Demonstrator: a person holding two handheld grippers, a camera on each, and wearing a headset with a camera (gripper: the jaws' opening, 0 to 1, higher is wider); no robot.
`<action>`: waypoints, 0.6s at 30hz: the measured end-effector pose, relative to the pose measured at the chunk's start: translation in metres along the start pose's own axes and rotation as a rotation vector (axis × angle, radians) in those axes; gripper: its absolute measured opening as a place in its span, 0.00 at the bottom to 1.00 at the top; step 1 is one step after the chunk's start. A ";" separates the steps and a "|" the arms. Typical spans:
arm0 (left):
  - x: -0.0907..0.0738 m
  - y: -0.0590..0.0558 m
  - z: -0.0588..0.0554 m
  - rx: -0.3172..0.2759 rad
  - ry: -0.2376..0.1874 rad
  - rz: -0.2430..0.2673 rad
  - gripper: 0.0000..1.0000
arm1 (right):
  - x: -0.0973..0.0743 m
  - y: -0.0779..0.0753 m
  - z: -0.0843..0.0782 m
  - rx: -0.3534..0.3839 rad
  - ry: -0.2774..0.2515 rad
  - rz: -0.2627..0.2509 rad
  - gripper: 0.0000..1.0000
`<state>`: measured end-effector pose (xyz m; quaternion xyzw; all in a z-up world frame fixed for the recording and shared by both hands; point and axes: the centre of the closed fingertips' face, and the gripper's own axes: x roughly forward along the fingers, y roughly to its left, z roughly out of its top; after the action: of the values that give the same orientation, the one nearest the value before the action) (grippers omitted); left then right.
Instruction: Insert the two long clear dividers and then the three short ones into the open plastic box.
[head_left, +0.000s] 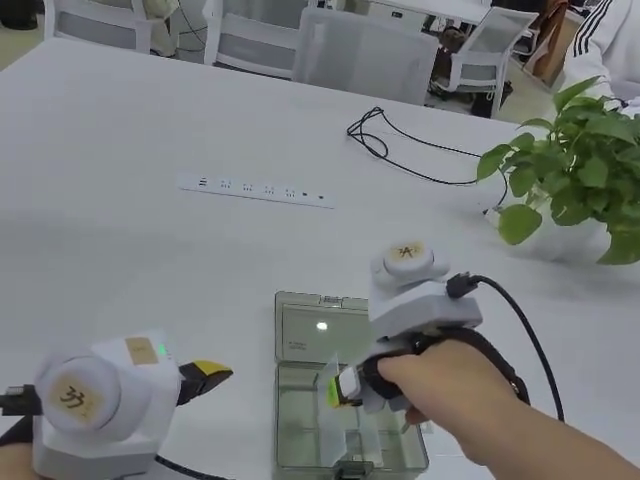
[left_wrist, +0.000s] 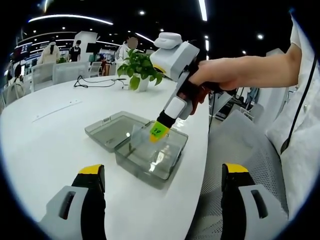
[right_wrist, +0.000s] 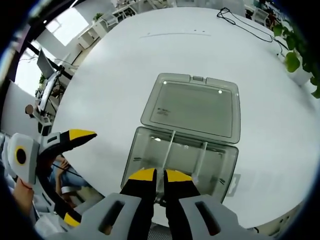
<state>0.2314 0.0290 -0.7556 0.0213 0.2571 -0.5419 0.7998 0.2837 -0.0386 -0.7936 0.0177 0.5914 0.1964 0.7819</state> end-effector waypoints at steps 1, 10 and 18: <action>0.000 0.000 0.000 -0.001 0.001 0.000 0.99 | 0.000 -0.001 0.000 0.001 -0.001 0.000 0.07; 0.000 -0.002 -0.001 -0.004 0.004 -0.002 0.99 | 0.000 -0.001 -0.001 -0.003 -0.003 0.001 0.07; 0.001 -0.002 -0.001 -0.003 0.007 -0.005 1.00 | 0.002 -0.001 -0.002 -0.006 0.000 0.011 0.07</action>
<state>0.2299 0.0278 -0.7570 0.0214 0.2607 -0.5434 0.7977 0.2822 -0.0389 -0.7963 0.0184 0.5907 0.2025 0.7809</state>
